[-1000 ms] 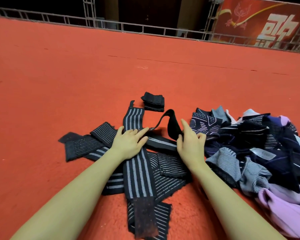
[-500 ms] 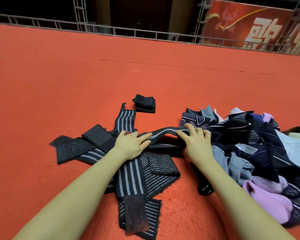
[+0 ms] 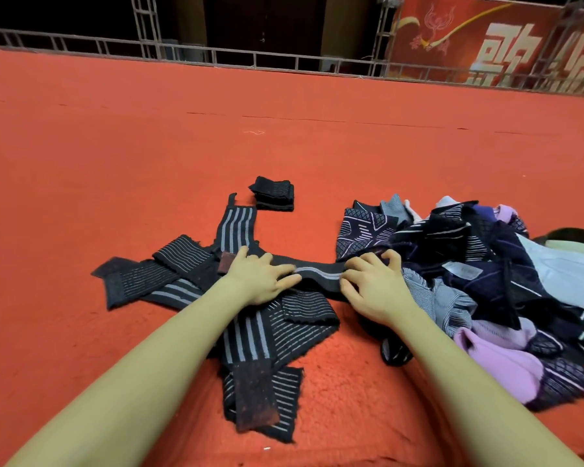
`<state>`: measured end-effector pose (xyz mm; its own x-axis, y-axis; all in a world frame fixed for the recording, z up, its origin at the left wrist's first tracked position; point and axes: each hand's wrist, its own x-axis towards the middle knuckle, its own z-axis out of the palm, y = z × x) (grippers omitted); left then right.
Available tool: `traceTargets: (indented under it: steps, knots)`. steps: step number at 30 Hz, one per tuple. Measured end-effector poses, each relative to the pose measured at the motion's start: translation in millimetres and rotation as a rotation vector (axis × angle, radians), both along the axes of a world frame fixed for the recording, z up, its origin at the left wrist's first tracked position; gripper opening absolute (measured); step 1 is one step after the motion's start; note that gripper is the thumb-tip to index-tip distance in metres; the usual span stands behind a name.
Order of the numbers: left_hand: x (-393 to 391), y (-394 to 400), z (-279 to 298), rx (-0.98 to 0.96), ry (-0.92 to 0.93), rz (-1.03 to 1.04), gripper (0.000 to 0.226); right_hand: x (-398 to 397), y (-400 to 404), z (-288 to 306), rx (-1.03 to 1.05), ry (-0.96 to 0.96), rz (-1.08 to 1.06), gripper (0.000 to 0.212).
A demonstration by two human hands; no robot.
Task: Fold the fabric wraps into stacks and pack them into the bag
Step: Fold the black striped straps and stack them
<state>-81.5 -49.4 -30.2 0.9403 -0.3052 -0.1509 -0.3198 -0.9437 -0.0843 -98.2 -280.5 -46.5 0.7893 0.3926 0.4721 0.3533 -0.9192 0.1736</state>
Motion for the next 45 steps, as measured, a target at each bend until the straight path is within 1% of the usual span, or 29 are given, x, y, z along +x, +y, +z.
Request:
traceTargets:
  steps: [2, 5, 7, 9, 11, 13, 16, 20, 23, 26, 28, 29, 33, 36, 39, 42, 44, 45]
  knots:
    - [-1.1, -6.5, -0.4, -0.018, 0.029, 0.007, 0.062, -1.6, 3.0, -4.1, 0.001, -0.026, -0.071, 0.046]
    - [-5.0, -19.0, -7.4, -0.136, 0.054, 0.027, 0.064, -1.5, 6.3, -10.6, 0.009, -0.036, -0.150, 0.024]
    - [-9.2, -25.9, -12.9, -0.205, 0.117, 0.052, 0.060, -0.8, 7.2, -14.7, 0.003, 0.068, -0.246, 0.035]
    - [-11.7, -29.0, -15.7, -0.195, 0.172, 0.067, 0.055, -1.4, 7.7, -14.1, -0.023, 0.178, -0.343, 0.050]
    - [-11.0, -28.5, -15.8, -0.175, 0.208, 0.088, 0.053, -2.2, 8.0, -13.8, -0.047, 0.236, -0.396, 0.064]
    - [-8.1, -27.8, -16.1, -0.173, 0.214, 0.094, 0.052, 0.8, 5.0, -19.0, -0.049, 0.222, -0.400, 0.067]
    - [-7.4, -27.0, -16.5, -0.170, 0.198, 0.091, 0.052, 0.6, 11.3, -16.1, -0.006, 0.223, -0.367, 0.057]
    - [-11.2, -27.0, -16.0, -0.186, 0.150, 0.086, 0.052, 6.7, 20.9, -14.6, 0.166, 0.085, -0.304, 0.041]
    - [-12.1, -24.0, -15.3, -0.257, 0.069, 0.048, 0.050, 14.0, 25.3, -0.3, 0.337, 0.002, -0.254, 0.021]
    - [-9.2, -21.6, -15.8, -0.330, 0.115, -0.001, 0.048, 27.3, 20.5, 15.8, 0.430, -0.135, -0.250, 0.022]
    - [-5.4, -24.9, -18.4, -0.320, 0.159, -0.008, 0.049, 36.8, 14.9, 23.6, 0.439, -0.212, -0.265, 0.024]
    - [-3.4, -28.4, -19.9, -0.313, 0.169, -0.008, 0.050, 40.5, 12.8, 26.6, 0.442, -0.217, -0.274, 0.024]
    - [7.5, -43.8, -24.1, -0.292, 0.178, -0.015, 0.051, 51.2, 6.9, 26.9, 0.454, -0.132, -0.308, 0.023]
    - [21.8, -44.7, -24.8, -0.272, 0.168, -0.052, 0.051, 57.4, 4.6, 19.9, 0.436, -0.145, -0.312, 0.015]
    - [36.9, -37.3, -18.0, -0.242, 0.097, -0.073, 0.060, 63.7, 0.8, 14.3, 0.420, -0.158, -0.335, 0.013]
    - [44.8, -25.1, -13.5, -0.154, 0.004, -0.066, 0.071, 67.8, -2.4, 7.8, 0.393, -0.173, -0.352, 0.015]
    - [45.2, -19.8, -17.1, -0.170, -0.014, -0.076, 0.071, 69.6, -0.6, 2.4, 0.390, -0.186, -0.344, 0.017]
    - [44.8, -18.8, -18.6, -0.212, -0.026, -0.075, 0.070, 70.1, 1.1, 0.3, 0.395, -0.199, -0.335, 0.018]
